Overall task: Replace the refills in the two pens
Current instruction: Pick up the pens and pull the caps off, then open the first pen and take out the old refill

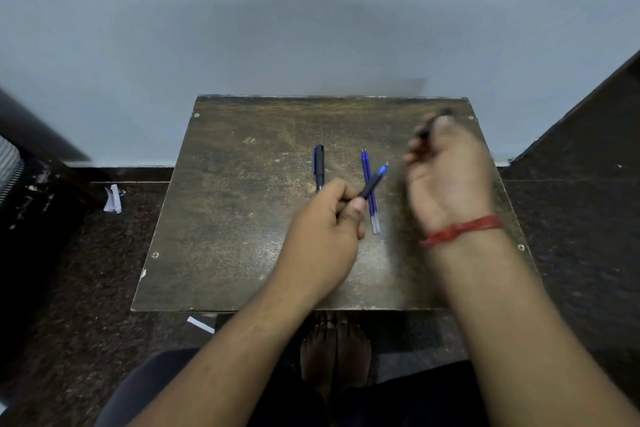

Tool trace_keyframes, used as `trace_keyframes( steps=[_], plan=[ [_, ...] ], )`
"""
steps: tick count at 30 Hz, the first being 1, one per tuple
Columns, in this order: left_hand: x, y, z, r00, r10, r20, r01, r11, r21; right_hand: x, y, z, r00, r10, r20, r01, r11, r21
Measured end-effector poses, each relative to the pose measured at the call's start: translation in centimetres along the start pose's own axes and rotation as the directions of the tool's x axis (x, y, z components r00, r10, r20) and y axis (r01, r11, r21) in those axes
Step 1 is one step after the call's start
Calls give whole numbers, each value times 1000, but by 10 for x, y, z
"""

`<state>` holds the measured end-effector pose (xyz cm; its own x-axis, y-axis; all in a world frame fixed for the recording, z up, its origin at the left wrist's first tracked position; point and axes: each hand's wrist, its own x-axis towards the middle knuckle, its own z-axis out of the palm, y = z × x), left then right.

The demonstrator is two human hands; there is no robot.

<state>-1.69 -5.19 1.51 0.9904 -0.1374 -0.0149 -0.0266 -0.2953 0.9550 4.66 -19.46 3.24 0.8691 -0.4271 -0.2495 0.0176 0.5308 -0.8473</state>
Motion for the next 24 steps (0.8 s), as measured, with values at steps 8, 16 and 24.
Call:
trace_keyframes(
  steps=[8,16,24],
  plan=[
    [14,-8,-12,977,-90,-194,50,978,-202,11,11,-29,931,-234,282,358,422,-833],
    [21,-17,-25,959,-148,-242,79,958,-275,8,15,-27,947,-135,290,296,22,-955],
    [16,-14,-16,974,-115,-193,70,972,-224,12,11,-30,956,-97,276,270,-75,-960]
  ],
)
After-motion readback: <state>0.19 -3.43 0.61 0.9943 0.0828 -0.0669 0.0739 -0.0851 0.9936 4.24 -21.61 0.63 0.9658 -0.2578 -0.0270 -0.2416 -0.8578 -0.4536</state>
